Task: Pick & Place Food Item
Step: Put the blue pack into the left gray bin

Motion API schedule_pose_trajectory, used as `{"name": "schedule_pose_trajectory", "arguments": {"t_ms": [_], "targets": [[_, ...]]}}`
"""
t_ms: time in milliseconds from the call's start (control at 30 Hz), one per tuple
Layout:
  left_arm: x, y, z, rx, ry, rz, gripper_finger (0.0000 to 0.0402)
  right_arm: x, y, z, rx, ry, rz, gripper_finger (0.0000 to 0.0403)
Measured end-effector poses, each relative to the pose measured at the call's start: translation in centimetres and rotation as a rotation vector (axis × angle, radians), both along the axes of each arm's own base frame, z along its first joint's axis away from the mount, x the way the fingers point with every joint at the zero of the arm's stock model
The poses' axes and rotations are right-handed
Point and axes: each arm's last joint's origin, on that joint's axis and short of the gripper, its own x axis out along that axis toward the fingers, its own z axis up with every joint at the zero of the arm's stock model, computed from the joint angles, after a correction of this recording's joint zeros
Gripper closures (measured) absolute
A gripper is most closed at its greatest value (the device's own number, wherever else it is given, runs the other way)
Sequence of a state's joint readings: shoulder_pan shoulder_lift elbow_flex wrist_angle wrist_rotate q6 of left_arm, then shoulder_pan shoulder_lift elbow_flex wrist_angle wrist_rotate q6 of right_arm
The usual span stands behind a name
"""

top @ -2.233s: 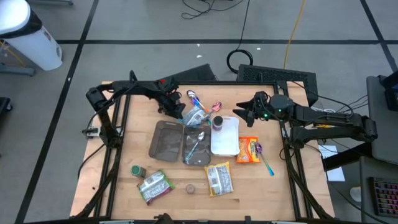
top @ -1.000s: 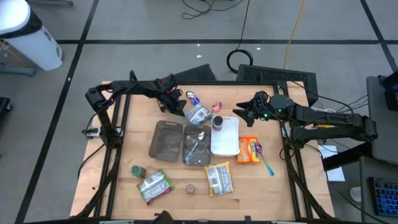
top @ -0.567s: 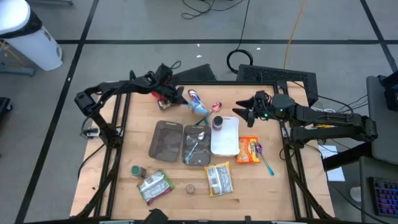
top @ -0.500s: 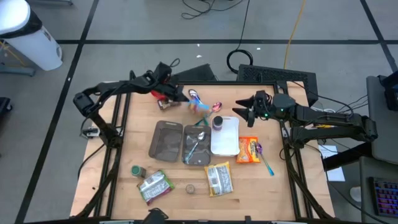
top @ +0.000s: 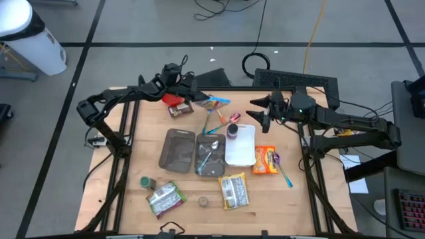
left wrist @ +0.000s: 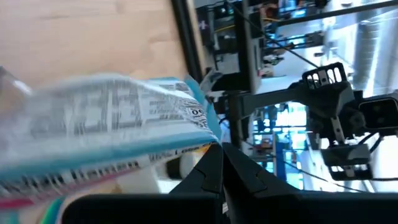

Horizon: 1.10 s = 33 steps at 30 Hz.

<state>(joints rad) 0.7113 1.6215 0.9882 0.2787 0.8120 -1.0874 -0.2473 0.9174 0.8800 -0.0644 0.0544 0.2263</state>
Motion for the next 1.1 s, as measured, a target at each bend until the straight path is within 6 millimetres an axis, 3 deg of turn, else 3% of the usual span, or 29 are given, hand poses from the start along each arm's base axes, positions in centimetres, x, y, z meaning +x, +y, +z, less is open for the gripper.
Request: {"name": "schedule_pose_trajectory", "arguments": {"t_ms": [267, 533, 833, 1100], "targets": [[1.0, -0.8, 1.1, 0.011, -0.090, -0.023, 0.0401, 3.9, -1.8, 2.5, -0.161, 0.322, 0.051, 0.0152], [2.2, -2.3, 2.1, 0.031, -0.170, -0.070, 0.0401, 7.0, -4.3, 2.4, -0.180, 0.367, 0.144, 0.0152], [3.5, -3.3, 3.9, 0.069, -0.223, -0.122, 0.0401, 8.3, -5.7, 0.5, -0.138, 0.428, 0.147, 0.0152], [3.9, -3.0, 5.9, 0.116, -0.234, -0.159, 0.0401, 8.3, -5.7, 0.2, -0.126, 0.451, 0.150, 0.0154]]}}
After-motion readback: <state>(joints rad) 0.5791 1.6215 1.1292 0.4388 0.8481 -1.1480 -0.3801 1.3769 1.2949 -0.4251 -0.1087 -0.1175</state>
